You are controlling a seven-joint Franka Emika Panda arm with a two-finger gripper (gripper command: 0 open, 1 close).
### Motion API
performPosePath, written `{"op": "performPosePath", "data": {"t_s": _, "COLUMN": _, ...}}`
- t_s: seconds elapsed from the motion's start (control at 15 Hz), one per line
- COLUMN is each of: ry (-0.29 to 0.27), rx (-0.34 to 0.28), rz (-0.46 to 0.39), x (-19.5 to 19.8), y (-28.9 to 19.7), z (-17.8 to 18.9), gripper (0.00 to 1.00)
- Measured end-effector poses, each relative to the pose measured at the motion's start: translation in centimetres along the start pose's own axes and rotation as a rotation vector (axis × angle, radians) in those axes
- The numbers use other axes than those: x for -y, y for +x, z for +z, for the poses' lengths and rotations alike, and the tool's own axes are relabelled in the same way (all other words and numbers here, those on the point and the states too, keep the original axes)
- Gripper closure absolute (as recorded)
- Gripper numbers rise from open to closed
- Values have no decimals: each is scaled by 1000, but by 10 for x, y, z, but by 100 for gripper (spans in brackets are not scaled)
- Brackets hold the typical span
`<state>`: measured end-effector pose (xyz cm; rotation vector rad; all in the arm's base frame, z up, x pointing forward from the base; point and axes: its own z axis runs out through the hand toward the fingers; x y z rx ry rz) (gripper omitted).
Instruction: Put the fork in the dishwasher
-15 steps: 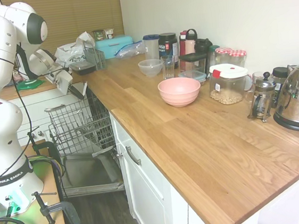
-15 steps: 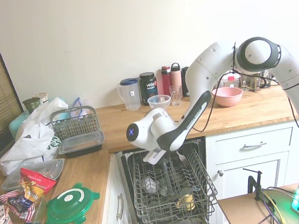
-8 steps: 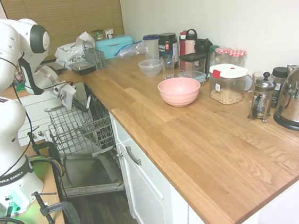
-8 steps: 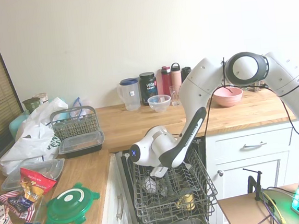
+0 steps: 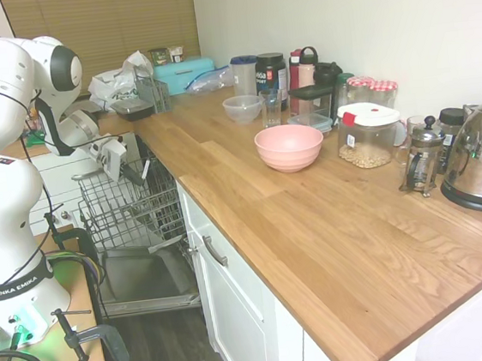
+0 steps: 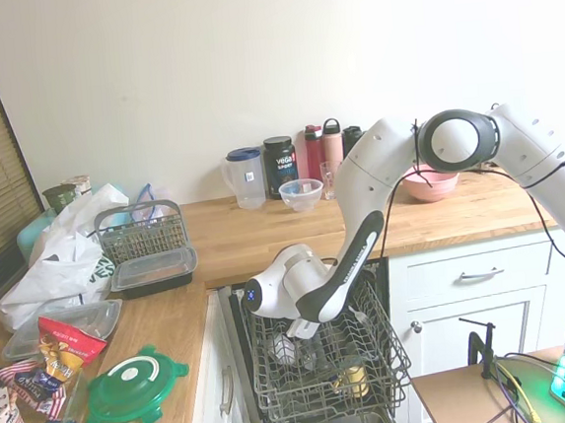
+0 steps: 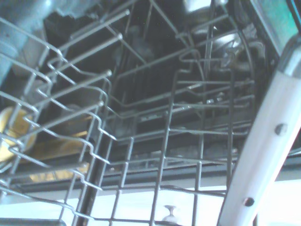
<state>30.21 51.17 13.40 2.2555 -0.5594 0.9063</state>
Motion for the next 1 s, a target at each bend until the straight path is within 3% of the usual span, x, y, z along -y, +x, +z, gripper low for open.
{"op": "performPosePath", "data": {"t_s": 0.6, "ry": 10, "rx": 7, "rz": 13, "x": 7, "y": 9, "z": -16, "gripper": 0}}
{"op": "performPosePath", "data": {"t_s": 0.8, "ry": 57, "rx": 25, "rz": 67, "x": 0, "y": 42, "z": -46, "gripper": 0}}
{"op": "performPosePath", "data": {"t_s": 1.0, "ry": 149, "rx": 48, "rz": 133, "x": -35, "y": 92, "z": -88, "gripper": 0}}
